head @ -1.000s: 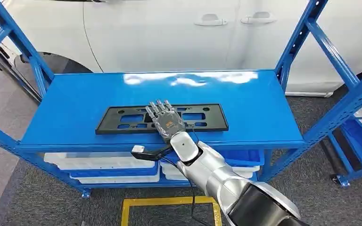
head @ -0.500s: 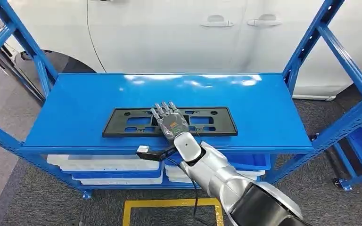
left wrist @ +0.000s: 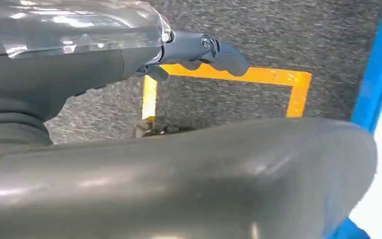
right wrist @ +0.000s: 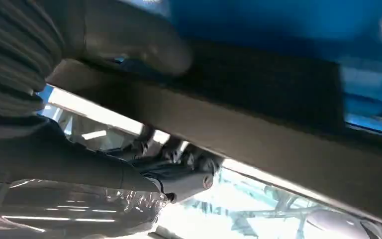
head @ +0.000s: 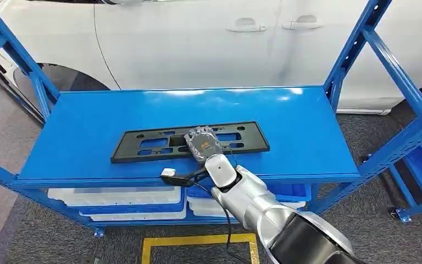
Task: Take the parts from the cabinet and place them on the table.
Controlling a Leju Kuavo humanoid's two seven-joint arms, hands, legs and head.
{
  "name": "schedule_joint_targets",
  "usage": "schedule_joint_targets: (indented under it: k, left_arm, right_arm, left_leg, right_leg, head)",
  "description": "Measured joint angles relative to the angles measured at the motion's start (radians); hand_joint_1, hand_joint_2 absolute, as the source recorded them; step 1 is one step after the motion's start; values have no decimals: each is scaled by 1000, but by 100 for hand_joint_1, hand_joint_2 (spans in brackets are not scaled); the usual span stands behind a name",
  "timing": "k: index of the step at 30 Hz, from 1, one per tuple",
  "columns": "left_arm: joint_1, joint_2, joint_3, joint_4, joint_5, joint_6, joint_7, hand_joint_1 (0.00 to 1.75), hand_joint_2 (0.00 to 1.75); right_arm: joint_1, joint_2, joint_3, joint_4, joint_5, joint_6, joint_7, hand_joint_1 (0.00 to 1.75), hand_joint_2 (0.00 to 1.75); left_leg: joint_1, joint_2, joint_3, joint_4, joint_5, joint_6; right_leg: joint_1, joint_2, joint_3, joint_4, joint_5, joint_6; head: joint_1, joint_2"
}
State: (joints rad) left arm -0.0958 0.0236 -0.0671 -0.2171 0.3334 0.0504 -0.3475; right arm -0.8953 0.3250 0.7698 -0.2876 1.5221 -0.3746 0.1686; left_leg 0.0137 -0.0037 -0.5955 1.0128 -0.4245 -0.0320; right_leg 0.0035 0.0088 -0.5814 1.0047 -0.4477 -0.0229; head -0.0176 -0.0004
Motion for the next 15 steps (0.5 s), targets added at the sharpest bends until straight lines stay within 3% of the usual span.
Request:
schedule_joint_targets:
  k: [1,3,5,7,9,10,11,12,14,15]
  left_arm:
    - [-2,0,0,0,0,0,0,0,0]
    - [-1,0,2,0,-1,0,0,0,0]
    - [0,-2,5,0,-1,0,-1,0,0]
    - [-3,-2,7,0,-1,2,-7,0,0]
    - [-3,-2,13,0,-1,3,-13,0,0]
    - [-1,-2,15,0,-1,3,-16,0,0]
    - [1,-2,16,0,-1,3,-17,0,0]
    - [1,-2,16,0,-1,3,-18,0,0]
    - [1,-3,16,0,-1,3,-18,0,0]
    - [1,-3,16,0,-1,3,-18,0,0]
  right_arm:
    - [-1,0,0,0,0,0,-3,175,175]
    - [0,0,0,-1,0,0,-6,175,175]
    - [-2,0,-1,-2,-2,0,-7,175,175]
    - [-6,0,-2,-2,-3,0,-13,175,175]
    - [3,0,-2,-1,-3,0,-14,175,175]
    - [5,0,-2,-1,-3,0,-14,175,175]
    - [5,0,-2,-1,-3,0,-15,175,175]
    - [4,0,-2,-1,-3,0,-15,175,175]
    - [1,0,-2,-1,-3,0,-15,175,175]
    - [0,0,-2,-1,-3,0,-15,175,175]
  left_leg:
    - [-3,-3,2,-11,1,10]
    - [-4,-3,-4,-6,0,18]
    - [5,-1,2,-19,7,32]
    - [4,0,2,-20,6,42]
    - [2,1,2,-19,5,45]
    - [2,0,2,-18,4,45]
    - [2,0,3,-17,3,45]
    - [2,-2,5,-16,2,44]
    - [2,-5,10,-12,-3,39]
    - [1,-6,9,-10,-6,34]
  right_leg:
    - [0,2,-6,4,1,4]
    - [-1,1,-7,0,3,12]
    - [-1,1,-8,10,-10,24]
    - [-1,-1,-58,113,-72,30]
    - [-4,-2,-143,285,-138,34]
    - [-5,-2,-168,330,-141,35]
    - [-7,-2,-168,319,-120,35]
    - [-8,-3,-145,266,-82,33]
    - [-8,-4,-56,78,11,25]
    - [-6,-4,-31,23,13,19]
  head:
    - [0,0]
    - [0,0]
    - [0,0]
    - [0,0]
    - [0,0]
    - [0,0]
    - [0,0]
    - [0,0]
    - [0,0]
    - [0,0]
